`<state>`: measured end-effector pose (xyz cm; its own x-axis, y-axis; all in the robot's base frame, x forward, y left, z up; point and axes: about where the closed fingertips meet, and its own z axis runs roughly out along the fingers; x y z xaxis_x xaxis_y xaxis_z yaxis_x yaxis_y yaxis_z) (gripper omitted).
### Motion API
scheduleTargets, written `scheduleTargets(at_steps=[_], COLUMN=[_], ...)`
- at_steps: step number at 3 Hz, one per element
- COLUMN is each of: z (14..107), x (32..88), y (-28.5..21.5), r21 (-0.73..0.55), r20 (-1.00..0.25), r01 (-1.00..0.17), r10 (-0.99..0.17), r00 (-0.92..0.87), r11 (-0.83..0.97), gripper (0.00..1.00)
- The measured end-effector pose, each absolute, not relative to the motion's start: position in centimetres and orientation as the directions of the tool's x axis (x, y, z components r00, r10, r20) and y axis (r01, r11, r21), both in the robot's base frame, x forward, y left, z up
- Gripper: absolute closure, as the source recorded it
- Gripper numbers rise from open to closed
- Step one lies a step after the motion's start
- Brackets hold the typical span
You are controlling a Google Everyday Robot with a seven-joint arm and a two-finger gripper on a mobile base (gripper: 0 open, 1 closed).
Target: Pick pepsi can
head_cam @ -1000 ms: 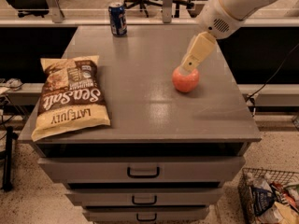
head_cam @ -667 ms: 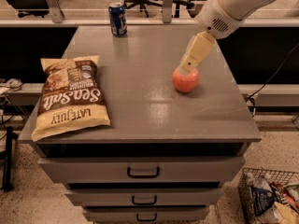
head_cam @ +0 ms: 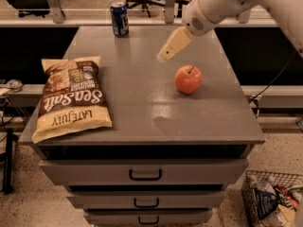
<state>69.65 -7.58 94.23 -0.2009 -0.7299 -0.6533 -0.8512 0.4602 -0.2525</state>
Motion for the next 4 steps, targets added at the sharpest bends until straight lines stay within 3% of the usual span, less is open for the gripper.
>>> scheduleTargets(at_steps=[2, 4], z=[92.6, 92.9], x=[79.8, 80.3], y=[-2.3, -1.9], r21=[-0.176, -0.161], r20=[-0.793, -0.814], r01=[-0.748, -0.735], r10=[-0.542, -0.510], r00=[-0.277, -0.279], r11=[0.640, 0.658], gripper=[0.00, 0.00])
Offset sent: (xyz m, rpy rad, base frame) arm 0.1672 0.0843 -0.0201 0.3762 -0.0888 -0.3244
